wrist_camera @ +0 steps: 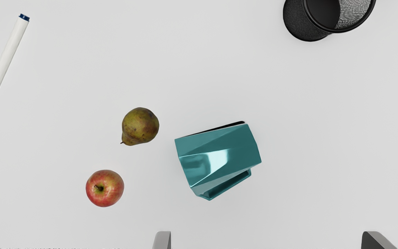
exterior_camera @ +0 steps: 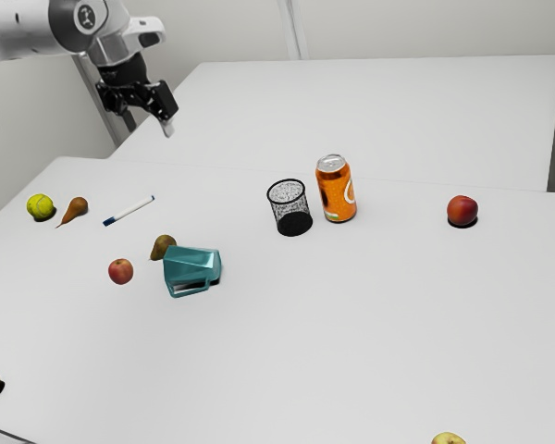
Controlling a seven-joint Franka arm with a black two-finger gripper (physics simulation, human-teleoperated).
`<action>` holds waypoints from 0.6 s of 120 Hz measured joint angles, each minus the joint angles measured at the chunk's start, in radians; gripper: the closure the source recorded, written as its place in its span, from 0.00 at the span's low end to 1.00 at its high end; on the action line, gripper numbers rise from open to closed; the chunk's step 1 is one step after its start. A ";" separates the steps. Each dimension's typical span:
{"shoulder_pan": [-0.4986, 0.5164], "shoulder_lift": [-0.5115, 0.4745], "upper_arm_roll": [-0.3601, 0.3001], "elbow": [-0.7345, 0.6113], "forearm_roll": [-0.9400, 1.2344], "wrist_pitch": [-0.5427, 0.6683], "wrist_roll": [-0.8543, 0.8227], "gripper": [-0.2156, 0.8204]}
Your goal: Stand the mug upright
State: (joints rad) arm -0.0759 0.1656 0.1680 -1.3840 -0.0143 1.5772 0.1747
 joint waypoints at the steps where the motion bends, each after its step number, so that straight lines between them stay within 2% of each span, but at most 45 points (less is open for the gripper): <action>1: 0.000 -0.002 0.001 -0.003 0.000 0.000 0.001 0.21; 12: 0.001 -0.013 0.010 -0.018 -0.018 0.001 0.014 0.21; 39: 0.017 0.017 0.152 -0.142 -0.267 0.001 0.050 0.21; 72: 0.137 0.057 0.164 -0.332 -0.541 0.036 0.192 0.21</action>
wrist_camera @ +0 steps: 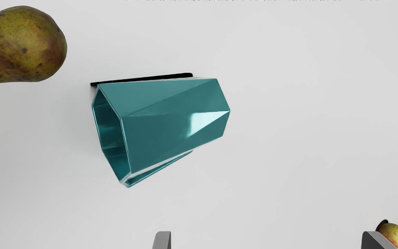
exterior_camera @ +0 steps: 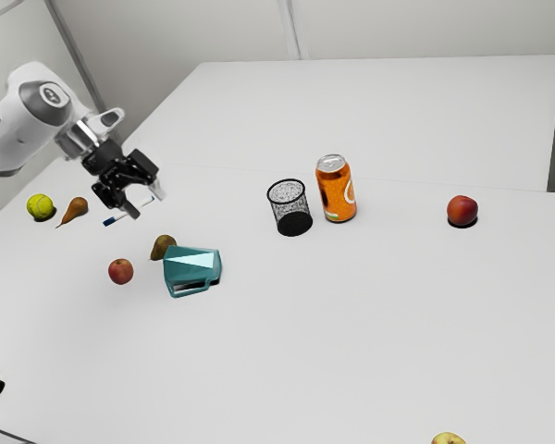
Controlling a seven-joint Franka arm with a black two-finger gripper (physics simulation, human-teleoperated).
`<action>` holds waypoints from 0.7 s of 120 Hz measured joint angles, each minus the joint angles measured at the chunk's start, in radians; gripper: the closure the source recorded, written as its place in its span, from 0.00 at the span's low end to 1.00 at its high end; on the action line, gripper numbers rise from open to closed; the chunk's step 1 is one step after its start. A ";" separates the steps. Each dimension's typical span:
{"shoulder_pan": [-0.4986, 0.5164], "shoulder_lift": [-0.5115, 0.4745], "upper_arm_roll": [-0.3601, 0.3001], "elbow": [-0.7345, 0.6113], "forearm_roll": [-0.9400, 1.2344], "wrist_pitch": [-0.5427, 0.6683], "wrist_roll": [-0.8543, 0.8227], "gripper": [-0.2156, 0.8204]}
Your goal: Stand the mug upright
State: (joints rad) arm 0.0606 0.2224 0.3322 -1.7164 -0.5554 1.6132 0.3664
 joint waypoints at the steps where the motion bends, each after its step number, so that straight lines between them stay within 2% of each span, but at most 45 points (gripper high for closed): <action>1: 0.003 0.003 -0.001 -0.001 -0.004 0.001 0.005 0.21; 24: 0.052 0.062 -0.006 -0.019 -0.048 0.025 0.096 0.21; 67: 0.080 0.168 -0.023 -0.072 -0.122 0.086 0.209 0.21; 84: 0.080 0.182 -0.040 -0.100 -0.159 0.106 0.241 0.21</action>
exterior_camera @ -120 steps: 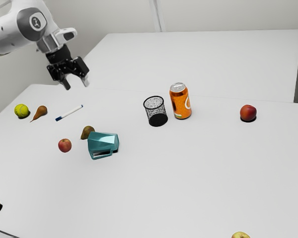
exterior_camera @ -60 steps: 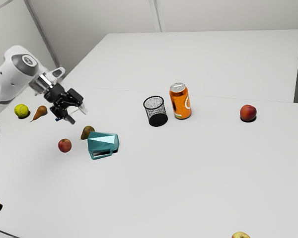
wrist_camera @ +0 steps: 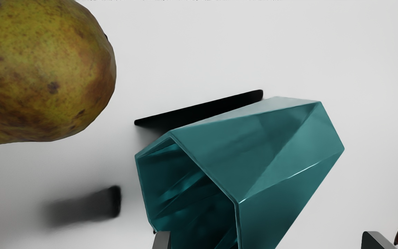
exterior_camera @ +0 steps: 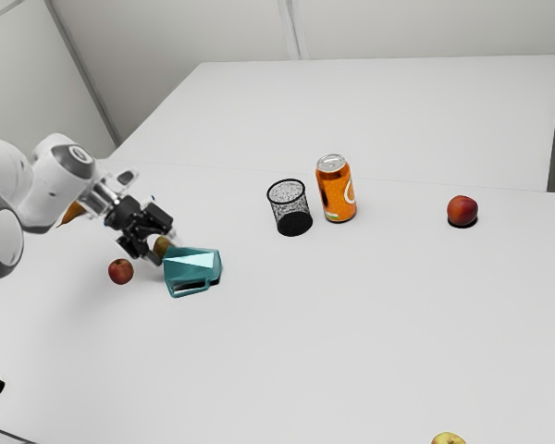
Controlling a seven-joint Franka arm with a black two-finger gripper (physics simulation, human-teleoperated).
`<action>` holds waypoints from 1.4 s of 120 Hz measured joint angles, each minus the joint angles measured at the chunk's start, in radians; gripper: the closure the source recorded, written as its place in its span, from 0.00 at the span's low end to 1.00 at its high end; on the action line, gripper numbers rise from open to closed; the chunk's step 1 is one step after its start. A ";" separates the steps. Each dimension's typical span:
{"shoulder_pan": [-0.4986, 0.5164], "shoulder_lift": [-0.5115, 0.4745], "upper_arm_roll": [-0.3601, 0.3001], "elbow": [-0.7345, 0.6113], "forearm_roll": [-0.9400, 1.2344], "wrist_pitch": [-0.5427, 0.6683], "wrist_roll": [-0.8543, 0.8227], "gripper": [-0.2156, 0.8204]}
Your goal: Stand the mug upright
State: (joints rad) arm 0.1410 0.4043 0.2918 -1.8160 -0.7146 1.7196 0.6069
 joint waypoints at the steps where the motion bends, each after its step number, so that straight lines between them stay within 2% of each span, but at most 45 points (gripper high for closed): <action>1: 0.000 0.000 -0.001 -0.001 -0.002 0.001 0.002 0.21; 36: -0.003 -0.006 -0.034 -0.065 -0.098 0.045 0.045 0.23; 60: -0.004 -0.024 -0.047 -0.071 -0.124 0.058 0.046 0.49; 80: -0.004 -0.054 -0.080 -0.071 -0.128 0.061 0.041 0.61; 97: -0.005 -0.065 -0.095 -0.071 -0.129 0.062 0.035 0.79; 111: -0.005 -0.072 -0.102 -0.071 -0.128 0.059 0.028 0.87; 148: -0.006 -0.083 -0.110 -0.071 -0.118 0.056 0.004 0.95; 168: -0.010 -0.159 -0.129 -0.100 -0.082 0.067 -0.015 0.96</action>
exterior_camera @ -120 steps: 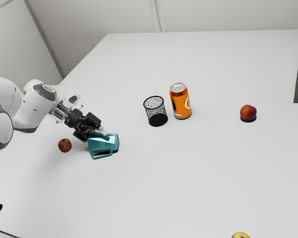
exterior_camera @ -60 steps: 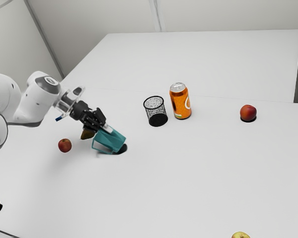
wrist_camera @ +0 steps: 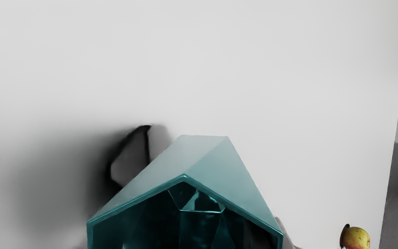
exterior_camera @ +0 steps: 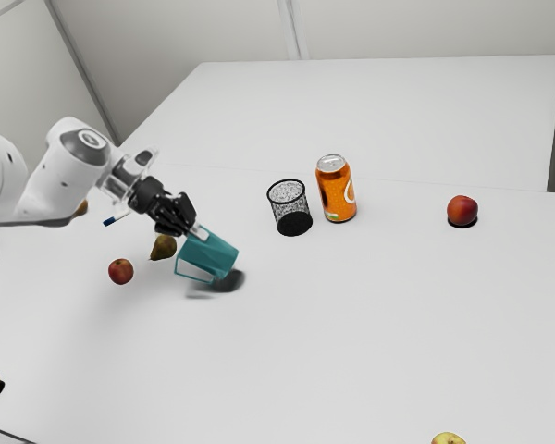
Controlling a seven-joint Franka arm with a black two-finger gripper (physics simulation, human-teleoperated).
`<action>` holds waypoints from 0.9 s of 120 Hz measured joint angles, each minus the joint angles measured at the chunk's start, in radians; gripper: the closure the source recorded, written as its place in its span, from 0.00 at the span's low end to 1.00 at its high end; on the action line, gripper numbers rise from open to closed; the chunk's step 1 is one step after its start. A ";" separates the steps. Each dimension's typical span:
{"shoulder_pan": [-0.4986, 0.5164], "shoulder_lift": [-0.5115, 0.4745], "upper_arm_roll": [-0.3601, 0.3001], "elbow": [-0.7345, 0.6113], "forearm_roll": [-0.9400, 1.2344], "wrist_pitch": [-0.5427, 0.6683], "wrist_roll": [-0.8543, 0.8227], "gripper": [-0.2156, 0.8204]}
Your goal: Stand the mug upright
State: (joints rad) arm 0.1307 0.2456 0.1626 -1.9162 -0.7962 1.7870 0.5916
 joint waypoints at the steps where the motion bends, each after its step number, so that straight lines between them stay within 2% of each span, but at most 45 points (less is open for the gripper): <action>1: -0.001 -0.007 -0.001 -0.005 0.004 0.002 -0.001 0.96; 24: -0.069 -0.128 -0.012 -0.069 0.223 0.085 -0.065 0.96; 44: -0.185 -0.186 -0.012 -0.110 0.510 0.163 -0.153 0.97; 60: -0.289 -0.256 -0.012 -0.199 0.786 0.239 -0.253 0.97; 75: -0.360 -0.255 -0.029 -0.238 0.927 0.299 -0.340 0.97; 95: -0.426 -0.213 -0.060 -0.219 0.980 0.336 -0.435 0.97; 108: -0.405 -0.182 -0.065 -0.202 0.987 0.352 -0.485 0.97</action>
State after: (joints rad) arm -0.2741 0.0639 0.0980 -2.1179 0.1911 2.1387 0.1070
